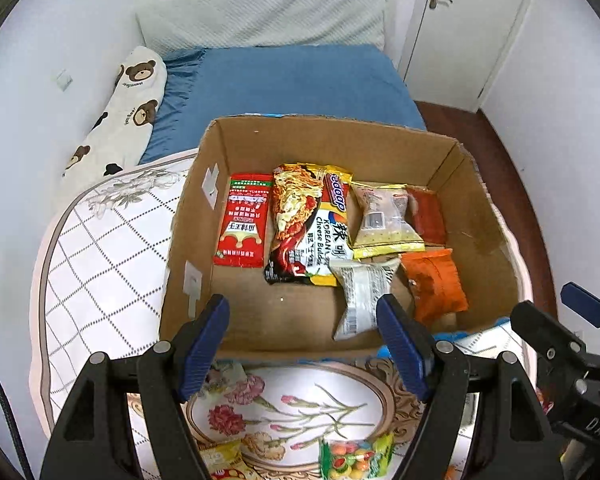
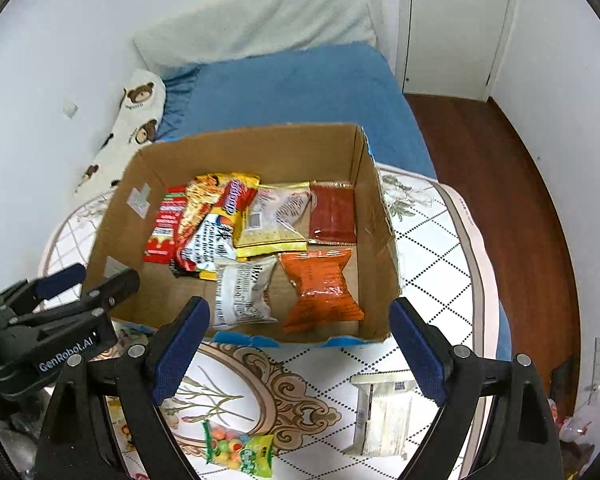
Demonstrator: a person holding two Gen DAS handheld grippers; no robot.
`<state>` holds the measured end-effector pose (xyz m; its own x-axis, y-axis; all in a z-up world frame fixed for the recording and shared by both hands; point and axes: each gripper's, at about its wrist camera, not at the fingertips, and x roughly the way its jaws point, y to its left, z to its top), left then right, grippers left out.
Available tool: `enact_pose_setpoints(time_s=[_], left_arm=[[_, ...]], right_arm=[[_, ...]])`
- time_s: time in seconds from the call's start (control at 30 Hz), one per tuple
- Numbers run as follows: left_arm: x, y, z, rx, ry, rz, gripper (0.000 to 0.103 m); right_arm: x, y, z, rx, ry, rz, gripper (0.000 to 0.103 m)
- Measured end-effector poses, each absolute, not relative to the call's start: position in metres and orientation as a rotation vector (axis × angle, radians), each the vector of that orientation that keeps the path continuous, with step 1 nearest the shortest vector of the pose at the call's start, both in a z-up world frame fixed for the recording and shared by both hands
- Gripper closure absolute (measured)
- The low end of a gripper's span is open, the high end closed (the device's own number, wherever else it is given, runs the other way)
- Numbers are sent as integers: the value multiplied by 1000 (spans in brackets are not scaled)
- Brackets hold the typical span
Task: Organize snacks
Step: 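Grasp the green watermelon candy bag with left tool while right tool grasps white bar pack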
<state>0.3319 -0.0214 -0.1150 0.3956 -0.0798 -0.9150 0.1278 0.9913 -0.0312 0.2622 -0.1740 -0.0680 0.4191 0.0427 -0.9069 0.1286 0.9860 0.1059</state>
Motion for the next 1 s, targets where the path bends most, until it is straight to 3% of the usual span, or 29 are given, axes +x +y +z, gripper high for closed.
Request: enact_pose_setpoints(time_s=[0.27, 0.53, 0.63, 0.87, 1.0], left_arm=[[293, -15, -114, 17, 1200, -175, 28], [242, -36, -187, 76, 1435, -270, 28], [218, -61, -207, 217, 1452, -387, 28], [154, -121, -252, 869, 1345, -604, 28], [146, -136, -278, 1029, 1336, -608, 28]], right_arm=[[223, -176, -58, 238, 1116, -44, 10], [174, -214, -118, 337, 1261, -107, 10], [158, -230, -147, 364, 1329, -137, 10], [130, -259, -177, 370, 1403, -187, 10], [132, -260, -186, 361, 1424, -192, 10]])
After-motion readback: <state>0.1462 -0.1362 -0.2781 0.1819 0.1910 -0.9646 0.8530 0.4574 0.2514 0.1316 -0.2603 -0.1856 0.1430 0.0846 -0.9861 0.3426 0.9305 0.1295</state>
